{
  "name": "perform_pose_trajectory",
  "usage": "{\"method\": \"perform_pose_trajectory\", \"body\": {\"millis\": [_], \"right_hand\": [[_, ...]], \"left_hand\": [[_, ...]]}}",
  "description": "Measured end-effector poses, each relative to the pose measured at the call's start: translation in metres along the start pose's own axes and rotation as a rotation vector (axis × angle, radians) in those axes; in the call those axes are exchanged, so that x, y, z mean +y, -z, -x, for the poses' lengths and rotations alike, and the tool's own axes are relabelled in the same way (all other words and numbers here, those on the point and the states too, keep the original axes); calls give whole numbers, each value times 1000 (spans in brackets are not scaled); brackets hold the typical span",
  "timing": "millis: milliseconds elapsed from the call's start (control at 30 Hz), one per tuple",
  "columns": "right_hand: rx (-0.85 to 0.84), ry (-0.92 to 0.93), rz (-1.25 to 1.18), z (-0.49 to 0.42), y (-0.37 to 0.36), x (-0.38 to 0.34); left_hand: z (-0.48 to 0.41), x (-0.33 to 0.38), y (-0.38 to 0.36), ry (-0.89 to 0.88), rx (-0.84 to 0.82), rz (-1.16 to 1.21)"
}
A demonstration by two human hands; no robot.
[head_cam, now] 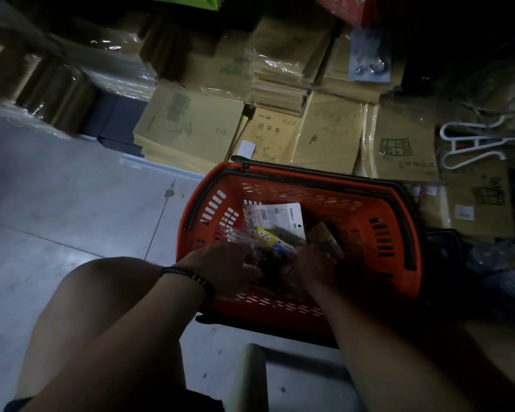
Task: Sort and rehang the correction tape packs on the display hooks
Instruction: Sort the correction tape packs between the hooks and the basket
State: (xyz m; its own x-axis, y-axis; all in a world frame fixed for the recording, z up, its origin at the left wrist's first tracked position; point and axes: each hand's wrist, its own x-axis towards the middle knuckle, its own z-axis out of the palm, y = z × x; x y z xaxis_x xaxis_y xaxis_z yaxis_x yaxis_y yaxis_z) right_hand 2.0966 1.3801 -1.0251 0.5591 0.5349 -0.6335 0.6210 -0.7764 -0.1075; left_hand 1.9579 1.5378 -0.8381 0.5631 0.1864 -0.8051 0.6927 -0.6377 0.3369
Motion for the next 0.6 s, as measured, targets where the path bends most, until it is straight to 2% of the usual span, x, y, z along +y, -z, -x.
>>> {"method": "perform_pose_trajectory", "body": {"millis": [100, 167, 333, 433, 600], "right_hand": [[-42, 36, -58, 3, 7, 7], [7, 84, -96, 8, 20, 12], [13, 181, -265, 30, 82, 20], [37, 256, -270, 49, 126, 21], [61, 353, -395, 90, 169, 20]], "left_hand": [[-6, -5, 2, 9, 5, -10], [-10, -10, 4, 27, 27, -9], [-11, -20, 11, 48, 170, 94], [-4, -20, 14, 13, 291, 226], [10, -17, 20, -148, 297, 490]]}}
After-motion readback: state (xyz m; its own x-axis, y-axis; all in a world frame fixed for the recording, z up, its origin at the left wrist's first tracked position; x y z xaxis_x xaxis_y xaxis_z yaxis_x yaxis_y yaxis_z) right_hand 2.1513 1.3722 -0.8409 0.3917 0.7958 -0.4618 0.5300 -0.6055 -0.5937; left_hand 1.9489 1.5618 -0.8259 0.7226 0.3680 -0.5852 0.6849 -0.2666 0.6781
